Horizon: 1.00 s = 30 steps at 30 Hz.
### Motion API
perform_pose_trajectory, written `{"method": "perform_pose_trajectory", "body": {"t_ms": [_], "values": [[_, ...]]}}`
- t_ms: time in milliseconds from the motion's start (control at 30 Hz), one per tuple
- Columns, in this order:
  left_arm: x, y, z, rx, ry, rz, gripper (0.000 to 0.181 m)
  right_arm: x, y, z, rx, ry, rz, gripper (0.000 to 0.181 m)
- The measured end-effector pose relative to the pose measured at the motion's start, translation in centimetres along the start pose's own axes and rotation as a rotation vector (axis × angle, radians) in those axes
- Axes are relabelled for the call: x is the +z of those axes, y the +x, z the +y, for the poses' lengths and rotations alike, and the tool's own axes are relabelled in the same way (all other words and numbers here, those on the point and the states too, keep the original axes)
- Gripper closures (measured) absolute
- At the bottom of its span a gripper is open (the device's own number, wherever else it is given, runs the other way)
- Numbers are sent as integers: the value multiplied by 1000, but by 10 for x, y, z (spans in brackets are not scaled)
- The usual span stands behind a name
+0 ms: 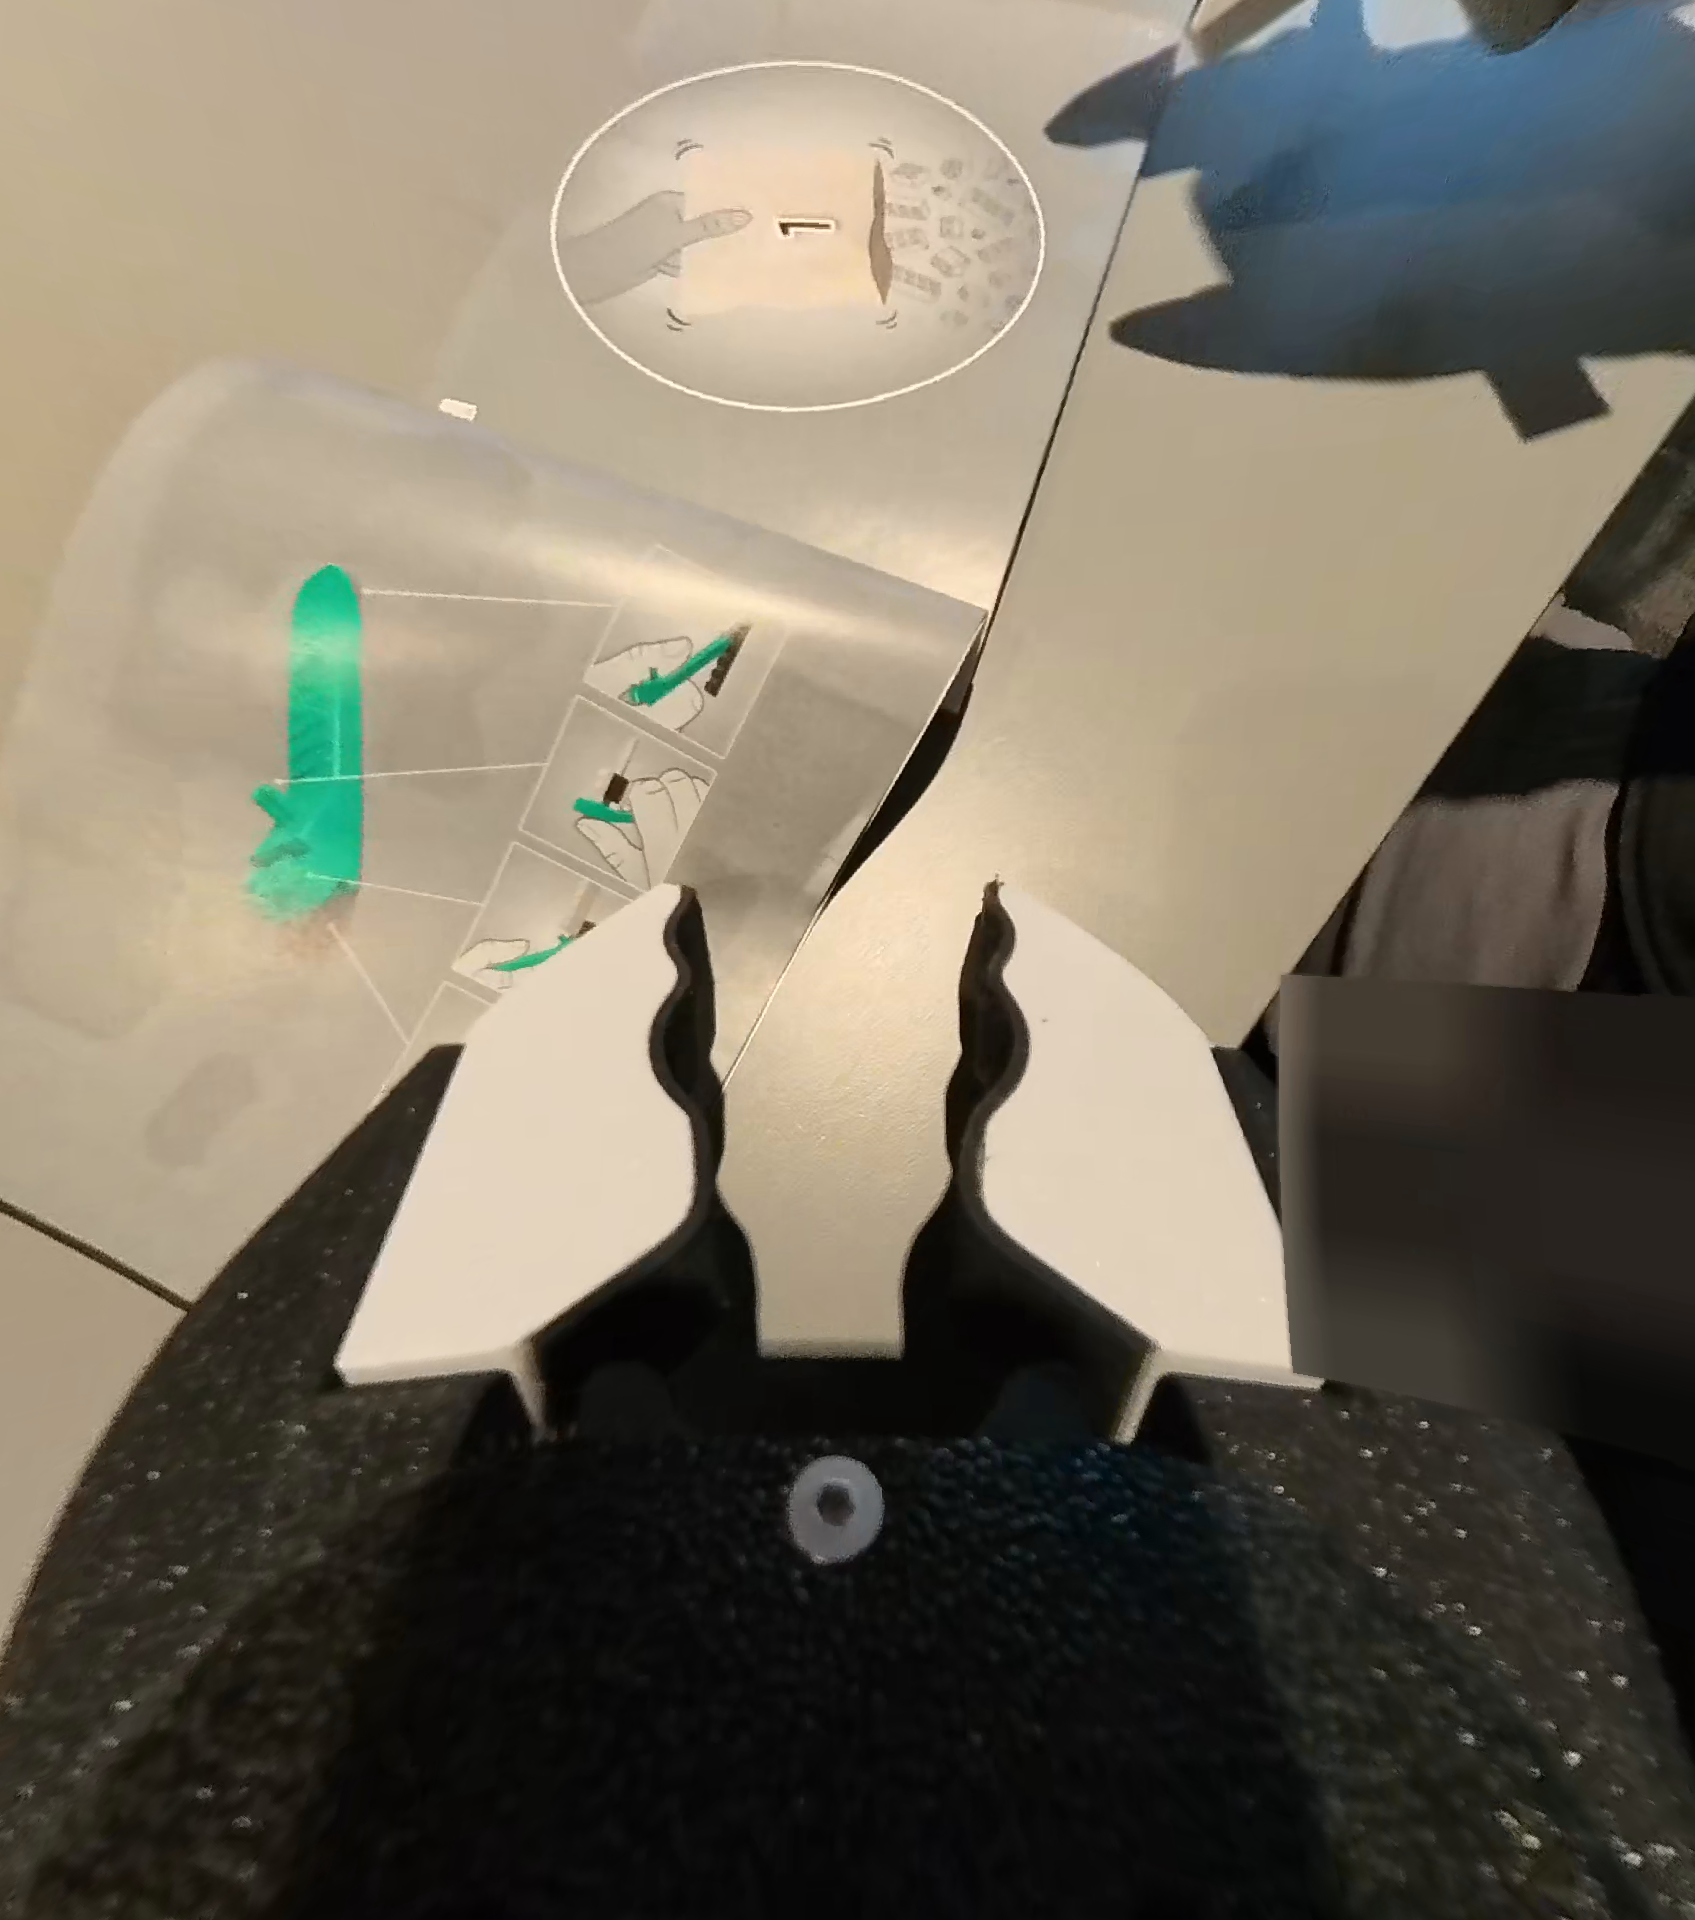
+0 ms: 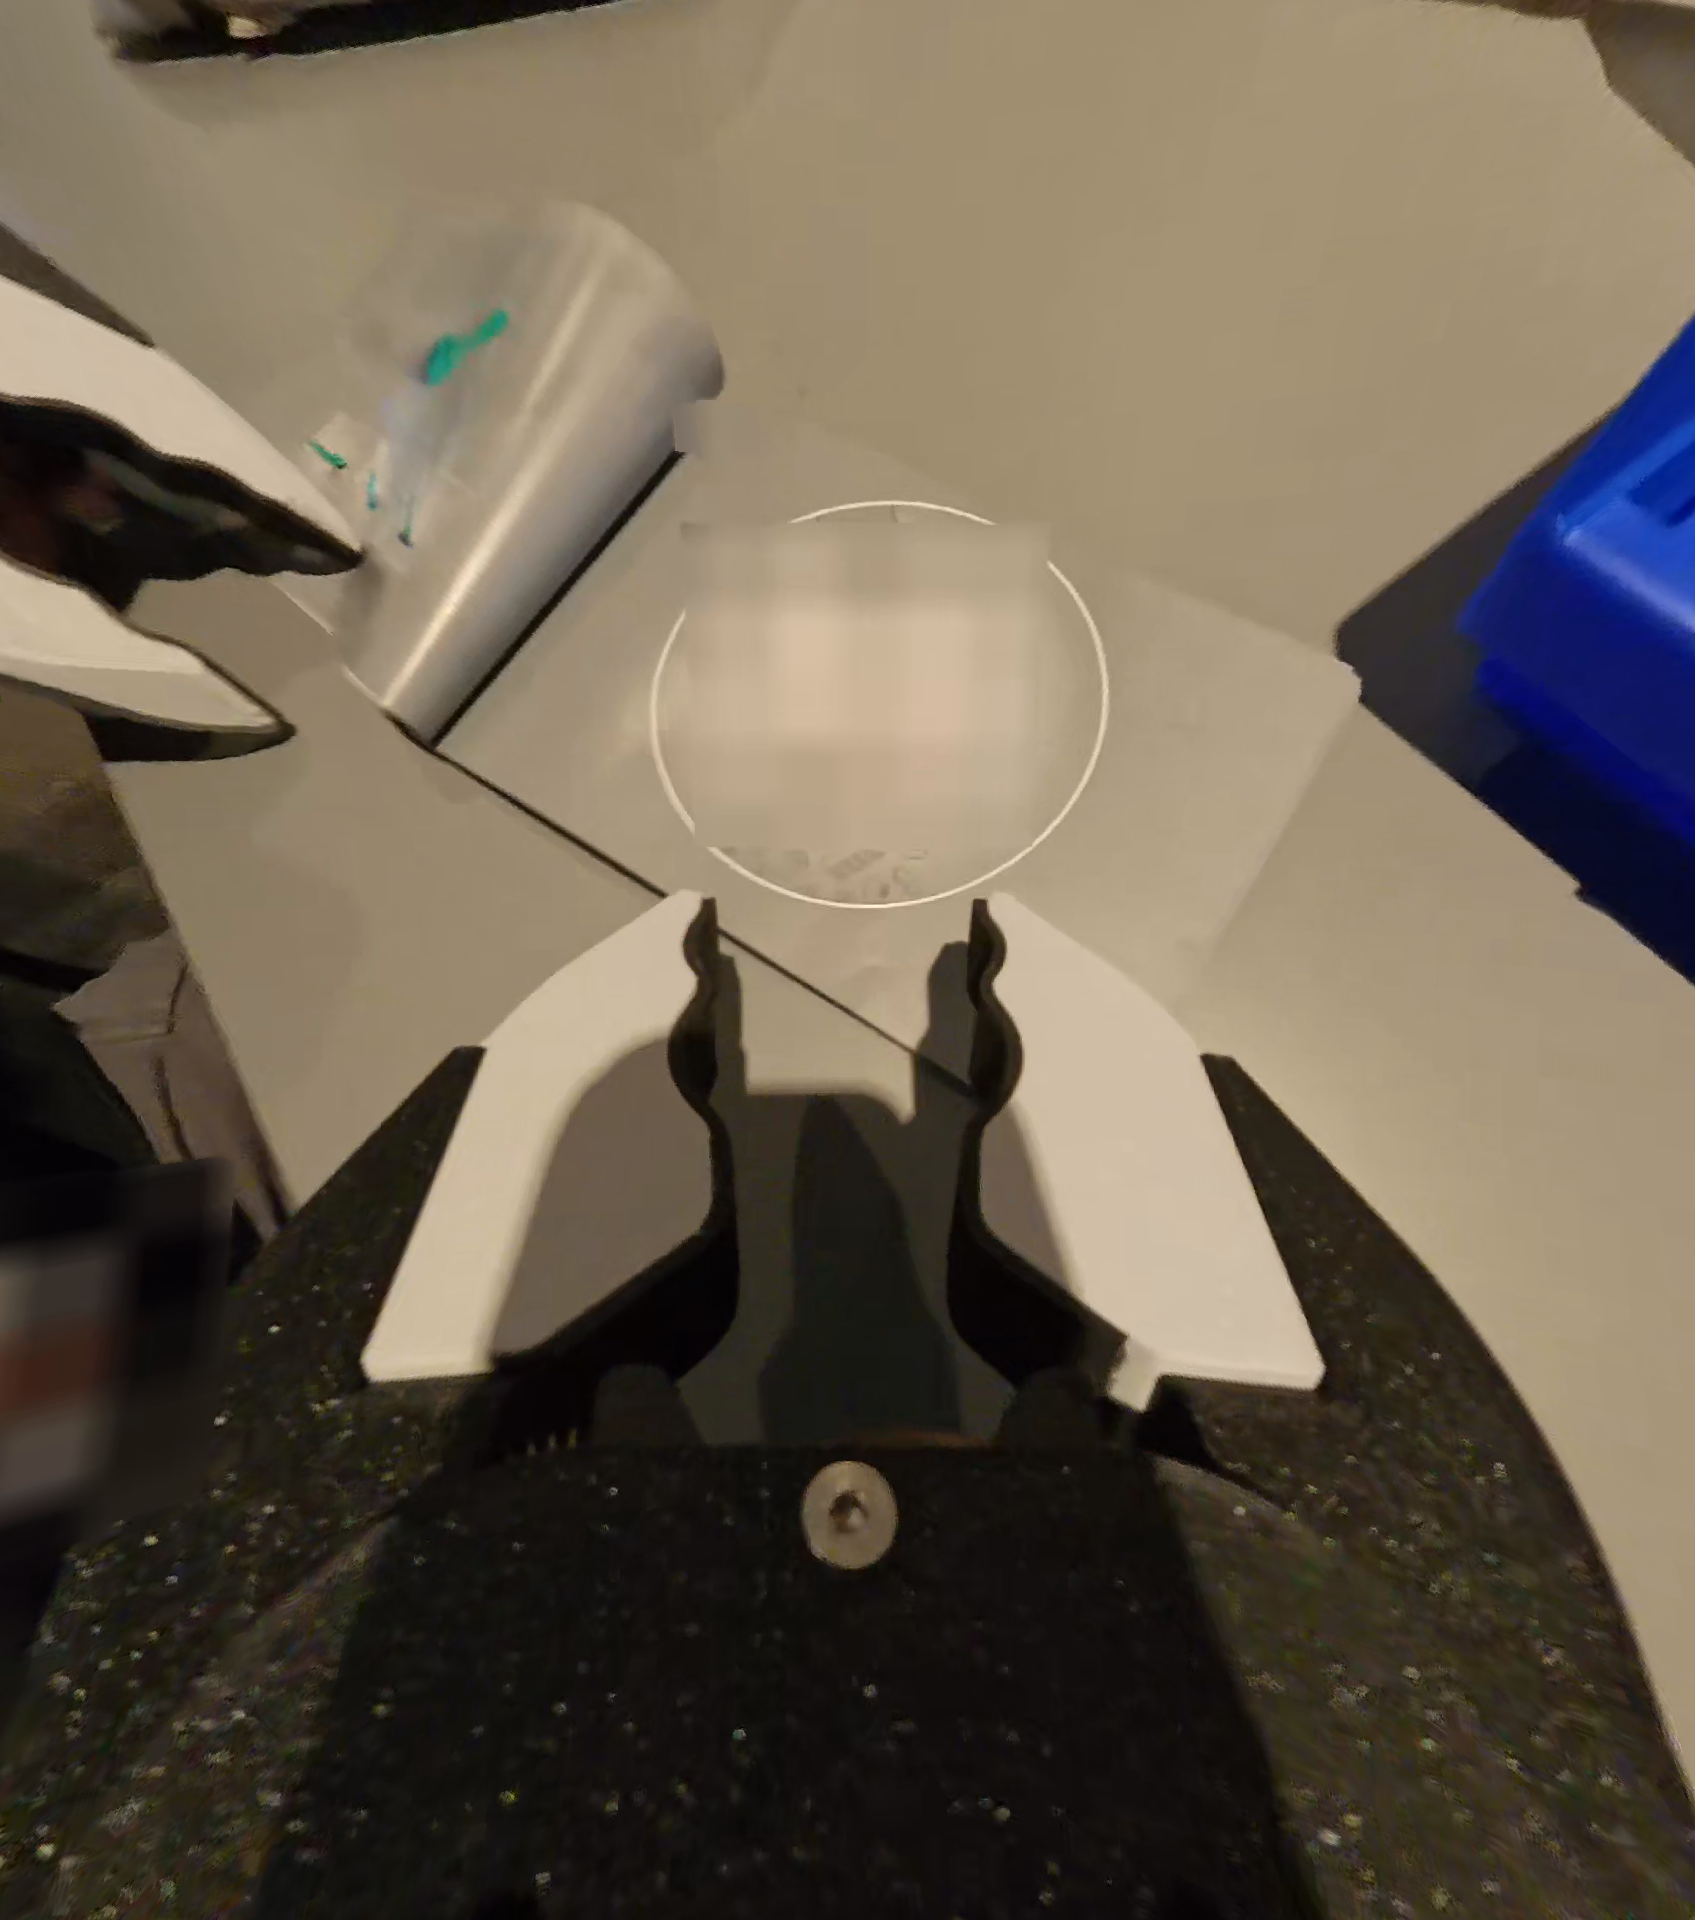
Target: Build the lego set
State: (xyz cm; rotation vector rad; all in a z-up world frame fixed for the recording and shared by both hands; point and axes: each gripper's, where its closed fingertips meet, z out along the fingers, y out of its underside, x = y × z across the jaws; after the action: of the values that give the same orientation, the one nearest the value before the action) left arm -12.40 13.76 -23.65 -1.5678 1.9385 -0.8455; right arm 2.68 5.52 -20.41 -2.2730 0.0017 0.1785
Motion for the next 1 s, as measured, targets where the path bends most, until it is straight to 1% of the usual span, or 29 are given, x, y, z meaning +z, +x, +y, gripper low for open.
{"method": "perform_pose_trajectory", "body": {"t_ms": [267,467,533,733,867,1000], "values": [[1,-3,1,-11,-5,-30,135,15,8,13,57,-33,75,124],[1,-3,1,-12,-1,-34,136,11,13,-1,119,54,116,109],[1,-3,1,-12,-2,-30,136,10,14,-2,145,63,111,108],[1,-3,1,-12,-4,-23,135,22,10,9,194,2,97,112],[1,-3,1,-12,-3,-23,135,25,6,10,177,-21,113,110],[1,-3,2,-14,-3,-18,136,30,-5,9,153,-37,90,109]]}}
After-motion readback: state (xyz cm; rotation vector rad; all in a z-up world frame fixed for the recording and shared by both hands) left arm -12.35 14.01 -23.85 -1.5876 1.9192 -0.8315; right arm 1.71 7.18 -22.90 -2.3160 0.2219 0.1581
